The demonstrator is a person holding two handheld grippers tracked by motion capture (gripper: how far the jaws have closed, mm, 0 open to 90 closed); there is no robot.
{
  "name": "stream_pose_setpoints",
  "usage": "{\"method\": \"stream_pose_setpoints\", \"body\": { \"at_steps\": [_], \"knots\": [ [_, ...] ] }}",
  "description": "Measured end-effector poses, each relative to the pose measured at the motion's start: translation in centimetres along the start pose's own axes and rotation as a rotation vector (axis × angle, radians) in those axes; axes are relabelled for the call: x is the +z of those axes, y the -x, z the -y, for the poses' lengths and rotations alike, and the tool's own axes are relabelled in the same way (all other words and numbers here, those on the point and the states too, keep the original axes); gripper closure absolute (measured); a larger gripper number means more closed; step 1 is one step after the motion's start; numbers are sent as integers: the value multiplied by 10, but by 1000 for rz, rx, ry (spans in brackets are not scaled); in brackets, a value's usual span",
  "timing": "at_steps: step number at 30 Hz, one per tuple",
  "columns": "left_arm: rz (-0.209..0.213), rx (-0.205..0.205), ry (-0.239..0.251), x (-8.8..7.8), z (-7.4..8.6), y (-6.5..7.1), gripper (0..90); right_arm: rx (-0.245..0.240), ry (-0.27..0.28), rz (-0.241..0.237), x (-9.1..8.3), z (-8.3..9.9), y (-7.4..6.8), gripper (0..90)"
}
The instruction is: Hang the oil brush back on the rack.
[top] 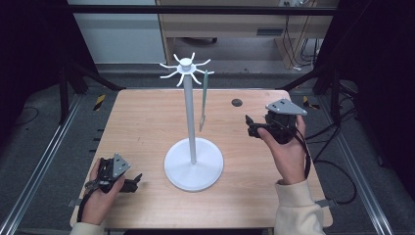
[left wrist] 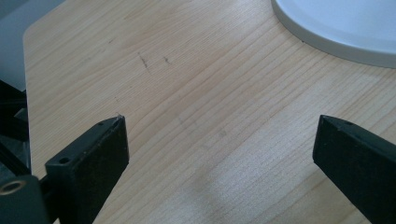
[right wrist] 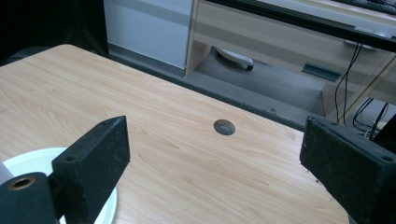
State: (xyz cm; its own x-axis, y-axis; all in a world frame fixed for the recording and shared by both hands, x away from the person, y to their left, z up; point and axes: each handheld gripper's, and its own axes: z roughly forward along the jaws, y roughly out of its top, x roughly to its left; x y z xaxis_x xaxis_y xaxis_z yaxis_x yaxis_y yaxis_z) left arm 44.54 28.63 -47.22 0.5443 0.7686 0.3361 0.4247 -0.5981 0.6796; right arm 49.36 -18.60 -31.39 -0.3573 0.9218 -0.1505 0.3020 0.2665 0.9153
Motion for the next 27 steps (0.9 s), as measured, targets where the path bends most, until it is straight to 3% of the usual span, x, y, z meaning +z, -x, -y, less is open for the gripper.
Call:
{"method": "stream_pose_setpoints", "body": {
  "at_steps": [8,13,22,27],
  "knots": [
    [-1,-2,0,0,0,0,31,33,-14,32,-2,3,8,93],
    [-1,-1,1,0,0,0,30,43,-46,81,2,12,14,94],
    [-1,-1,2,0,0,0,30,61,-105,125,16,34,28,105],
    [-3,-2,3,0,0,0,30,93,-149,114,29,50,35,105]
  ]
}}
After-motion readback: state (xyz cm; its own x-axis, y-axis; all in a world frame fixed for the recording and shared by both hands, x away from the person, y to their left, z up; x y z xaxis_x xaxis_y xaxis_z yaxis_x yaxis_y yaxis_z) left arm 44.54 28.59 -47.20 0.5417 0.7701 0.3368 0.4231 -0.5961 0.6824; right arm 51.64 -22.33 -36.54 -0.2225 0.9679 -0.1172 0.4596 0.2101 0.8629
